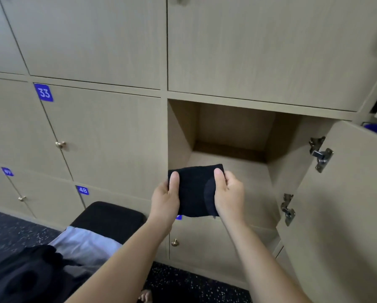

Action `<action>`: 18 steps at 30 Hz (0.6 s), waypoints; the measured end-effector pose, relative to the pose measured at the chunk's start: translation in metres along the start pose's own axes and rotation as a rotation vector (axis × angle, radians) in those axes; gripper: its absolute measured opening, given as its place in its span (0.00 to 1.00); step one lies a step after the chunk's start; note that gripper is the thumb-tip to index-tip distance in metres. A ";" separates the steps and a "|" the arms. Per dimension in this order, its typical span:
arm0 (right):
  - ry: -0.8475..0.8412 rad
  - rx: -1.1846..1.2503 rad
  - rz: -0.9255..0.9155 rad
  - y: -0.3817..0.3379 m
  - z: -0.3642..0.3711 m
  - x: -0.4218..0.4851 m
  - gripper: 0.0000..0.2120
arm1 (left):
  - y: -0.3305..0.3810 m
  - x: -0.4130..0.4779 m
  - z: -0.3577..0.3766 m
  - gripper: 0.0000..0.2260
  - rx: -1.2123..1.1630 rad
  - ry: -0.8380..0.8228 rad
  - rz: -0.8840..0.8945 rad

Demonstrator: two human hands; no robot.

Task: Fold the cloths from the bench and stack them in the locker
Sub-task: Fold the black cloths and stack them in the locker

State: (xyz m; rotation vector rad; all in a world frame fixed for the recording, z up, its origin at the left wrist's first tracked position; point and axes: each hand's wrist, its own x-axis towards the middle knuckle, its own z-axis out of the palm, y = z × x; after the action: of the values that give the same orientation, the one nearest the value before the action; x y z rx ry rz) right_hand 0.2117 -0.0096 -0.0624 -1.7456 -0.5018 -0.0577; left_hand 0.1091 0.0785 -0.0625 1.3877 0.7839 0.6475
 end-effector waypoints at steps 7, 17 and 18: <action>0.007 -0.080 0.102 0.048 -0.008 0.018 0.20 | -0.032 0.030 0.031 0.22 0.332 0.064 0.153; -0.124 0.072 0.356 0.149 -0.037 0.047 0.04 | -0.087 0.092 0.089 0.09 -0.042 -0.294 -0.236; -0.084 0.035 0.354 0.159 -0.036 0.053 0.04 | -0.092 0.100 0.095 0.08 -0.006 -0.275 -0.212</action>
State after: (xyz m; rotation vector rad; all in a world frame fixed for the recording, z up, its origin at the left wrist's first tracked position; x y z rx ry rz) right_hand 0.3250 -0.0511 -0.1844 -1.7839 -0.2468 0.2740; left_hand 0.2401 0.0926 -0.1633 1.3313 0.6949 0.2857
